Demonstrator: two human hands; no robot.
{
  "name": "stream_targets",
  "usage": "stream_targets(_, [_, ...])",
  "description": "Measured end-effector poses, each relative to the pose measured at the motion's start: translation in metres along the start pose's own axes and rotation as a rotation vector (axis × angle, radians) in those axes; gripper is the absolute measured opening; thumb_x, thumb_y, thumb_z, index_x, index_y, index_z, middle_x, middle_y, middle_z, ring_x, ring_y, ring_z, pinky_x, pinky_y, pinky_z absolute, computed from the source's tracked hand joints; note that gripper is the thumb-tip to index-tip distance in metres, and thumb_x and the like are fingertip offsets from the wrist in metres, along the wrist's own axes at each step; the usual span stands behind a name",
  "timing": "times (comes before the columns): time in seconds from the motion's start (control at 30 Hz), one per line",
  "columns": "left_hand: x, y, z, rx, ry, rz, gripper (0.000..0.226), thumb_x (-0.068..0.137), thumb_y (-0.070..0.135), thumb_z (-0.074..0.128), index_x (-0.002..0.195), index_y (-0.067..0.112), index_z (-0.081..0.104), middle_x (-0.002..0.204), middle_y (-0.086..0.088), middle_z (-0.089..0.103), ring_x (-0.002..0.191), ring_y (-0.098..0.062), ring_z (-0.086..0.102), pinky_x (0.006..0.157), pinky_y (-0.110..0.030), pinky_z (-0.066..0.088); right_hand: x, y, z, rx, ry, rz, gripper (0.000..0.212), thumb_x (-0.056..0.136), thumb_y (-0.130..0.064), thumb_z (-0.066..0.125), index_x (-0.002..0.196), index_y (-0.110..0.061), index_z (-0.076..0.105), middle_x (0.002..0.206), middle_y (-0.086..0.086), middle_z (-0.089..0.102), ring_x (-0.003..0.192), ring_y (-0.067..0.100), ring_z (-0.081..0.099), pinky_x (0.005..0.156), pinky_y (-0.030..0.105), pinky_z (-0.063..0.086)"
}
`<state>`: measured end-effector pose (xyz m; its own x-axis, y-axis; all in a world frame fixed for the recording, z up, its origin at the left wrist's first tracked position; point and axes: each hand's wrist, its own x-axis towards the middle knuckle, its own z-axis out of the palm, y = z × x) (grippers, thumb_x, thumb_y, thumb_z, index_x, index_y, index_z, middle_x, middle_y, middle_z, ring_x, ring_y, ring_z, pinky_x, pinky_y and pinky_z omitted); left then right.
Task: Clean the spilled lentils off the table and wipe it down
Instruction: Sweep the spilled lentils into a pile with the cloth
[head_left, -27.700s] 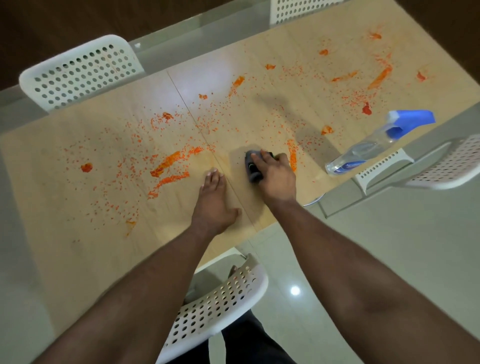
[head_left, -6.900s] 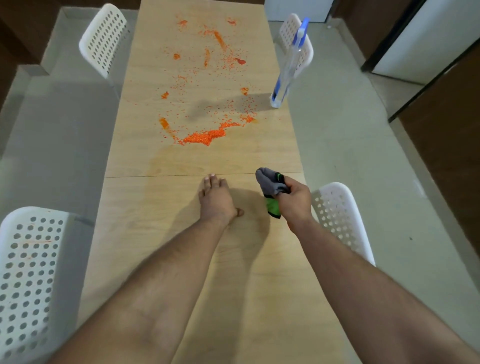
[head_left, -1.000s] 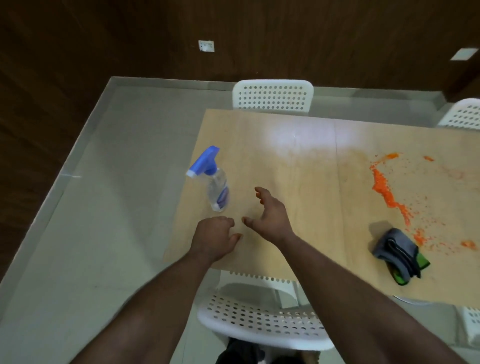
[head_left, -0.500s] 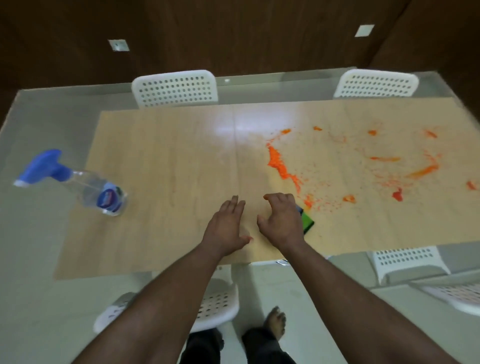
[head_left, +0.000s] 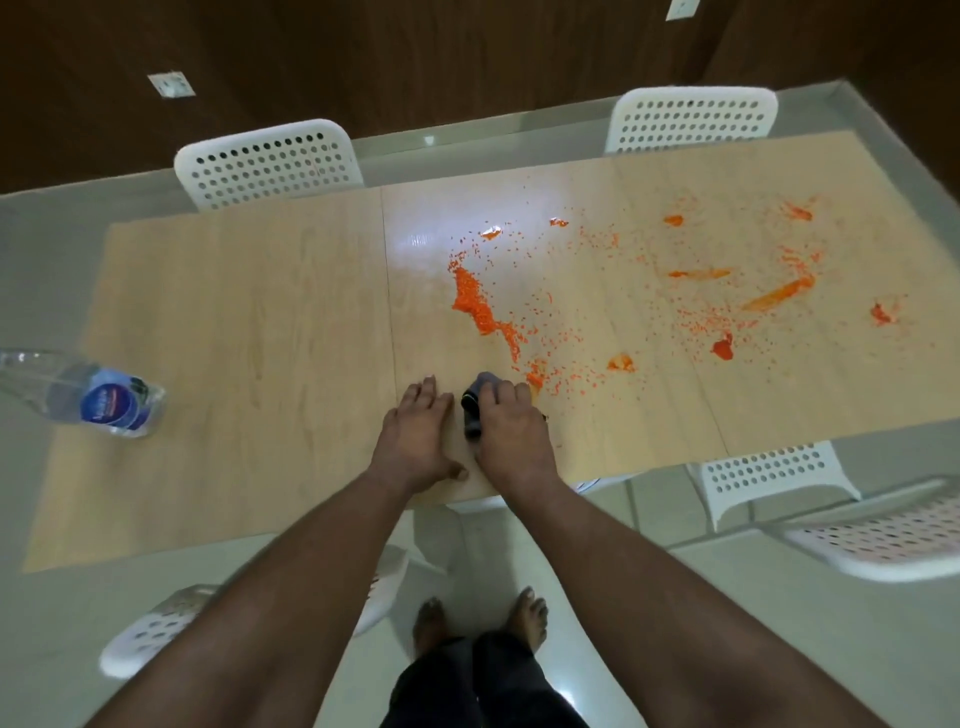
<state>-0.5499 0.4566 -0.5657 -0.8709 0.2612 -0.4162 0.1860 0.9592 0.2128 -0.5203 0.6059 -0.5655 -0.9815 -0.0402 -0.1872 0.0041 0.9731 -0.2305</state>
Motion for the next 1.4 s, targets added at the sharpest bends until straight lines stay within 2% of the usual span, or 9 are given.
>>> stream_targets(0.2, [0.005,0.005,-0.001,0.000,0.013,0.002,0.128,0.058,0.055,0.094,0.165,0.028,0.027,0.177,-0.002,0.004,0.161,-0.029,0.006,0.123,-0.051,0.027,0.003,0.012,0.002,0.025,0.036,-0.049,0.054,0.097,-0.012,0.058,0.149,-0.011,0.042,0.138,0.010,0.053,0.126,0.029,0.044,0.086,0.035,0.050])
stream_targets(0.3, [0.006,0.006,-0.001,0.002,0.001,0.026,0.126,0.061,0.051,0.092,0.165,0.025,0.026,0.177,-0.003,0.003,0.162,-0.026,0.003,0.125,-0.050,0.024,0.012,0.028,-0.004,0.270,0.052,0.029,0.058,0.092,-0.009,0.059,0.149,-0.020,0.053,0.127,0.006,0.062,0.120,0.028,0.049,0.083,0.035,0.046])
stream_targets(0.43, [0.007,0.013,0.001,-0.019,0.023,0.010,0.112,0.074,0.060,0.081,0.165,0.024,0.027,0.177,-0.004,0.004,0.162,-0.025,0.003,0.127,-0.048,0.020,0.008,0.047,-0.011,0.557,0.220,0.189,0.043,0.086,-0.009,0.062,0.124,-0.025,0.073,0.109,0.001,0.074,0.099,0.024,0.065,0.072,0.028,0.041])
stream_targets(0.57, [0.014,0.023,0.001,-0.022,0.028,0.040,0.110,0.077,0.055,0.080,0.166,0.023,0.024,0.177,-0.007,0.000,0.163,-0.027,-0.001,0.129,-0.045,0.016,-0.022,0.051,-0.008,0.457,0.243,0.199,0.053,0.084,-0.008,0.059,0.134,-0.022,0.065,0.119,0.004,0.067,0.108,0.027,0.058,0.076,0.037,0.050])
stream_targets(0.8, [0.027,0.027,0.001,-0.053,-0.004,0.121,0.106,0.076,0.042,0.077,0.166,0.027,0.023,0.177,-0.006,-0.003,0.163,-0.025,-0.005,0.130,-0.047,0.011,-0.069,0.040,0.035,0.049,0.213,0.079,0.085,0.058,-0.007,0.085,0.140,-0.018,0.064,0.107,0.008,0.063,0.098,0.030,0.053,0.056,0.034,0.046])
stream_targets(0.93, [0.031,0.026,0.009,-0.025,0.024,0.135,0.101,0.083,0.056,0.070,0.166,0.025,0.023,0.177,-0.006,-0.003,0.163,-0.024,-0.007,0.130,-0.047,0.007,-0.061,0.055,0.044,-0.010,0.193,0.099,0.072,0.071,-0.012,0.081,0.140,-0.019,0.065,0.112,0.011,0.061,0.103,0.033,0.053,0.066,0.040,0.053])
stream_targets(1.03, [0.036,0.030,0.013,-0.008,0.047,0.131,0.102,0.086,0.063,0.068,0.166,0.022,0.020,0.177,-0.006,-0.004,0.163,-0.024,-0.007,0.131,-0.050,0.007,-0.026,0.082,0.023,0.006,0.206,0.195,0.053,0.086,-0.027,0.061,0.139,-0.023,0.065,0.115,0.011,0.062,0.107,0.036,0.056,0.071,0.042,0.057])
stream_targets(1.2, [0.041,0.040,0.019,0.005,0.052,0.105,0.109,0.085,0.070,0.065,0.166,0.017,0.017,0.177,-0.007,-0.004,0.163,-0.026,-0.008,0.129,-0.057,0.006,0.029,0.120,-0.025,0.088,0.150,0.308,0.052,0.100,-0.028,0.058,0.152,-0.030,0.052,0.133,0.010,0.057,0.129,0.033,0.044,0.089,0.044,0.054])
stream_targets(1.4, [0.044,0.048,0.016,-0.026,0.065,0.120,0.109,0.084,0.063,0.070,0.166,0.016,0.016,0.177,-0.008,-0.004,0.162,-0.029,-0.005,0.130,-0.055,0.008,-0.022,0.092,-0.014,0.078,0.223,0.212,0.058,0.087,-0.030,0.045,0.142,-0.023,0.063,0.119,0.009,0.063,0.114,0.033,0.055,0.069,0.039,0.056])
